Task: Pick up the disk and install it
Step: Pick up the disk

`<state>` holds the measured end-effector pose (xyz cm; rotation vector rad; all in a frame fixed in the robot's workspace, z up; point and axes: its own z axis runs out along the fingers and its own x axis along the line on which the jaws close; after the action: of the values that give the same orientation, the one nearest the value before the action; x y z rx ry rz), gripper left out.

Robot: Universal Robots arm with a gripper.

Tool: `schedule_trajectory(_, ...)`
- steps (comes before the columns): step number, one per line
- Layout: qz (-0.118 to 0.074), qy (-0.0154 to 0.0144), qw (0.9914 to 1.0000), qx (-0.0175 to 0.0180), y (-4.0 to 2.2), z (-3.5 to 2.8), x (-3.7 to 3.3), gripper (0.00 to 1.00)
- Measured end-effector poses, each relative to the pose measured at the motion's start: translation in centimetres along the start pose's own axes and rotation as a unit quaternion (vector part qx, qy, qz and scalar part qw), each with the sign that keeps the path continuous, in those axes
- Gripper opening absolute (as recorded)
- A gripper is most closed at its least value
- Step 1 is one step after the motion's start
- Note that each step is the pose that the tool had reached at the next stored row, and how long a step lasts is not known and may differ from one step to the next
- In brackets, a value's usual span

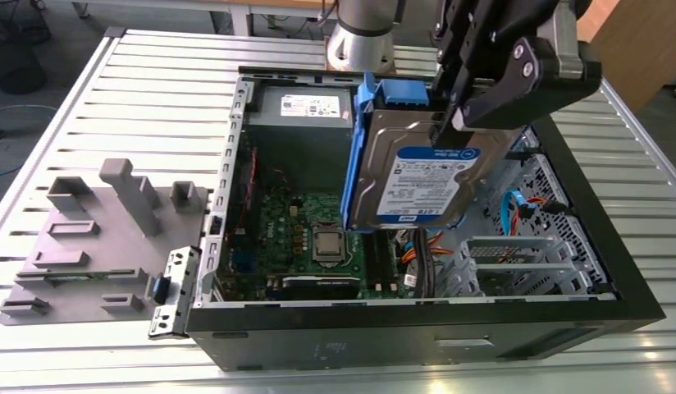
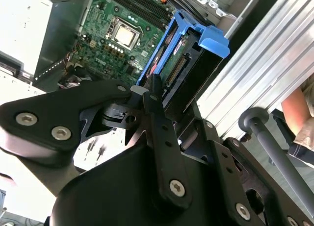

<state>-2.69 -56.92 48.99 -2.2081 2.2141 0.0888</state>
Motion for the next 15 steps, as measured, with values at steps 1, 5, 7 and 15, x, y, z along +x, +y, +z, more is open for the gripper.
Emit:
schedule_trajectory(1, 0.0, 0.0001, 1.0, 0.0, 0.0, -0.01, 0.15, 0.35)
schedule_trajectory(5, 0.0, 0.0, 1.0, 0.0, 0.0, -0.02, 0.34, 0.35)
schedule_trajectory(7, 0.0, 0.0, 1.0, 0.0, 0.0, -0.02, 0.34, 0.35)
schedule_trajectory(15, 0.0, 0.0, 1.0, 0.0, -0.01, 0.28, 0.37, 0.35)
